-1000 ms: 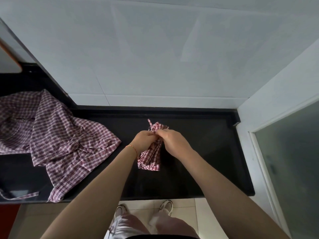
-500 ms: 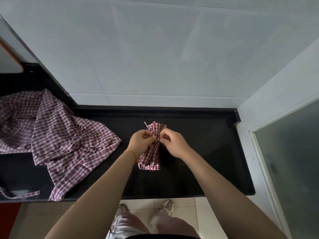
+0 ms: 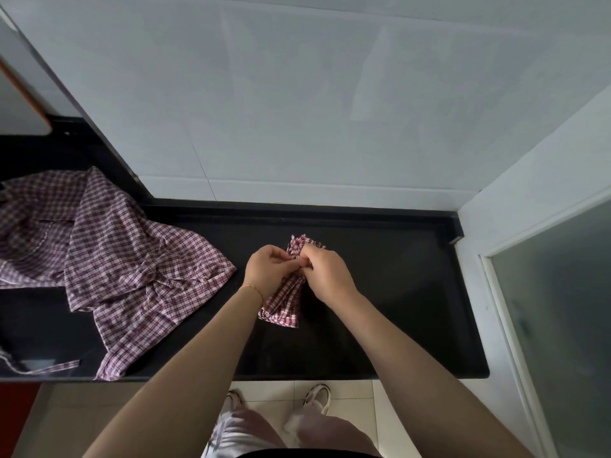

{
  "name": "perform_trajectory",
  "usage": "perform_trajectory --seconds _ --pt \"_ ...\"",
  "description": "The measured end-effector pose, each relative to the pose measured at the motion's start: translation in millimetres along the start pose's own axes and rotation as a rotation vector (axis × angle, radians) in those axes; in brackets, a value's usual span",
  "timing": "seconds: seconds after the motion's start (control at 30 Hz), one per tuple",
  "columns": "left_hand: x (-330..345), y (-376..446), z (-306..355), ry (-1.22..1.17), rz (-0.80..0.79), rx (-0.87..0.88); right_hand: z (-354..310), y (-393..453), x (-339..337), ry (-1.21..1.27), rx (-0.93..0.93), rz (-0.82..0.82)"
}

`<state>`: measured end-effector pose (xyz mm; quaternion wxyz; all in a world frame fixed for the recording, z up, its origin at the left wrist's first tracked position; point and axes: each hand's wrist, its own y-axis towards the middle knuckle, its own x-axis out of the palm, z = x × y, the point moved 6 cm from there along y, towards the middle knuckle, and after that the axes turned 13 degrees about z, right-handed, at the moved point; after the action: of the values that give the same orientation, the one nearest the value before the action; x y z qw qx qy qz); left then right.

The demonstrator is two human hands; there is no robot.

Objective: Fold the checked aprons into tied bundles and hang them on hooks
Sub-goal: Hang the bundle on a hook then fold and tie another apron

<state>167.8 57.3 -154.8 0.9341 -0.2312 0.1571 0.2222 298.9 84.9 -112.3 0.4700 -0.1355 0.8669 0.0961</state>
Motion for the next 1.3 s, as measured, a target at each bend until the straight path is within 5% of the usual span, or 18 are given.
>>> perform_trajectory --seconds 0.1,0.33,0.63,0.97,1.13,1.3 --pt "-5 0 6 0.099 0.054 0.036 -3 -1 -2 0.002 -0.018 0.056" --pt "3 -7 10 0.211 -0.111 0.15 -4 2 -4 -0.03 -0.021 0.052" --pt "8 -8 28 0.554 -0.067 0.272 -15 4 5 -0.319 -0.292 -0.146" --pt "5 -15 21 0.554 0.044 0.416 19 7 11 0.174 0.267 -0.262" --pt "-2 -19 16 0.441 0.121 0.445 30 -7 23 0.729 0.873 -0.376" --pt "-1 -21 11 0.352 0.051 0.457 30 -6 26 0.84 0.942 -0.34"
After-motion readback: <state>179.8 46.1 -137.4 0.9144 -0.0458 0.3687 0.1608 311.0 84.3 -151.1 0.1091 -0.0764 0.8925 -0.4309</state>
